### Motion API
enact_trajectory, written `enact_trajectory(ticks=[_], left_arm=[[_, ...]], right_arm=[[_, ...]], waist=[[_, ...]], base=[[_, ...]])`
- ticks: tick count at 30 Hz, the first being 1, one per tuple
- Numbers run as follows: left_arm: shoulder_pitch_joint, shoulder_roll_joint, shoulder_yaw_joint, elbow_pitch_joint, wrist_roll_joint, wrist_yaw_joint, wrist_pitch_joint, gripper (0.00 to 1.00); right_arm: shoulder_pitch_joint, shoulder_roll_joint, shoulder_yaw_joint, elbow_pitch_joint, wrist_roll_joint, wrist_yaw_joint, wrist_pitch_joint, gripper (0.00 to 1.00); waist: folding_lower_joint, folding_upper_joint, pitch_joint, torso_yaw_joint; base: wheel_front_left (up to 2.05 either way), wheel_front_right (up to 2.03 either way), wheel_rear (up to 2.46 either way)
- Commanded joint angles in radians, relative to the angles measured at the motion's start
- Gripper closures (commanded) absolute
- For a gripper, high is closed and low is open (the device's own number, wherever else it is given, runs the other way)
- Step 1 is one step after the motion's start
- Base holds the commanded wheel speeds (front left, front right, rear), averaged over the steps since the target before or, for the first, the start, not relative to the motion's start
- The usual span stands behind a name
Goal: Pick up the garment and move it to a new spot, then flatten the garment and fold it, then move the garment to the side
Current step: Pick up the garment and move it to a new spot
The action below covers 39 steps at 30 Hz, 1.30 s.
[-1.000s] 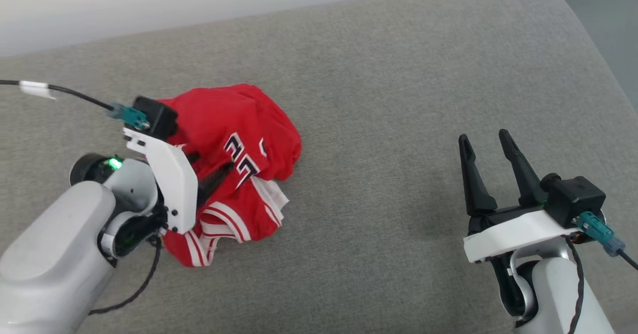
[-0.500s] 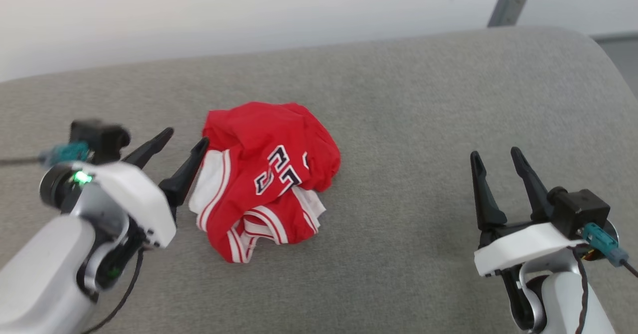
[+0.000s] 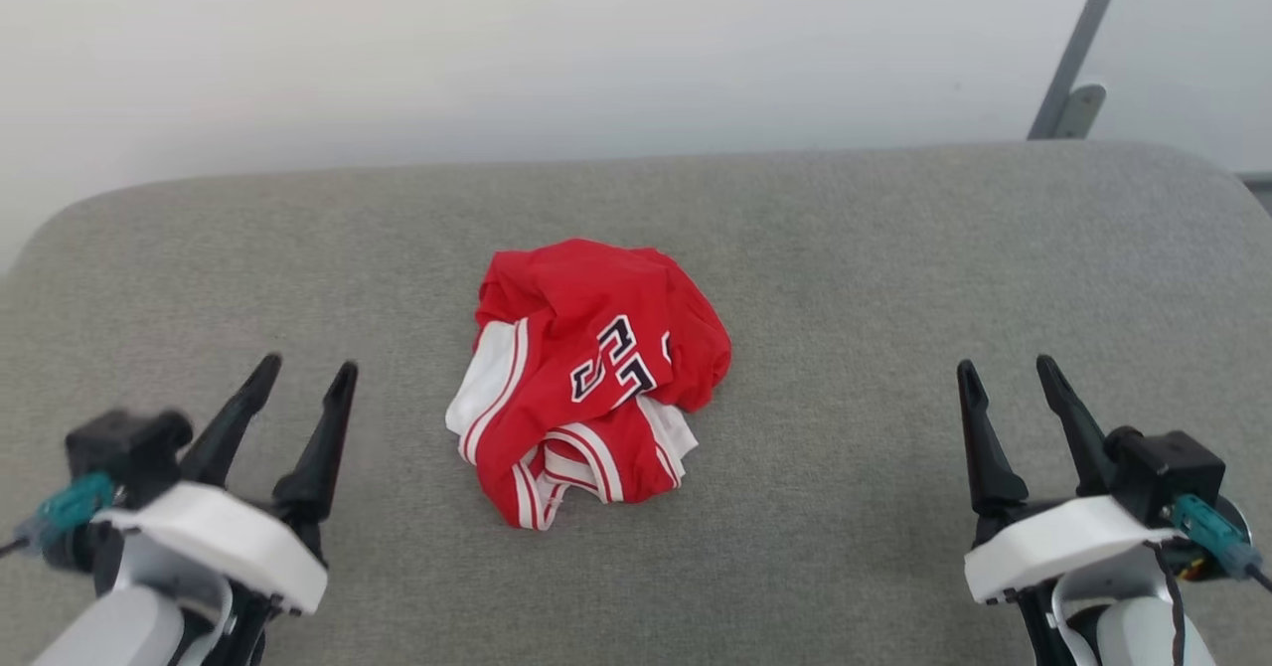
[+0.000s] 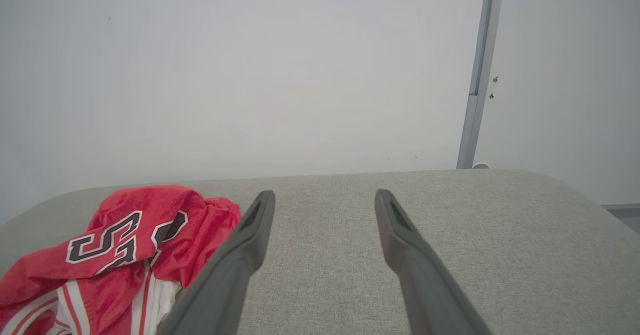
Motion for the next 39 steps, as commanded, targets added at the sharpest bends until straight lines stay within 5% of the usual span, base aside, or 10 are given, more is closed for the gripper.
enact_trajectory(ticks=[1,13,25,39], left_arm=[[0.024,-0.001,0.014,-0.004,0.006,0.011,-0.013,0.00],[0.247,-0.093,0.241,-0.089,0.127,0.057,-0.043,0.00],[0.409,-0.270,0.452,-0.108,0.288,-0.042,-0.043,0.00],[0.474,-0.448,0.585,-0.055,0.446,-0.171,-0.043,0.00]], right_arm=[[0.013,0.000,-0.002,-0.004,-0.007,0.000,0.000,0.00],[0.051,0.000,-0.017,-0.022,-0.009,0.000,0.009,0.00],[0.074,0.000,-0.022,-0.030,-0.018,0.000,0.003,0.00],[0.105,0.000,-0.035,-0.026,-0.005,0.000,-0.006,0.00]], waist=[[0.0000,0.0000,-0.011,0.010],[0.0000,0.0000,-0.046,0.048],[0.0000,0.0000,-0.066,0.071],[0.0000,0.0000,-0.088,0.084]], base=[[0.00,0.00,0.00],[0.00,0.00,0.00],[0.00,0.00,0.00],[0.00,0.00,0.00]])
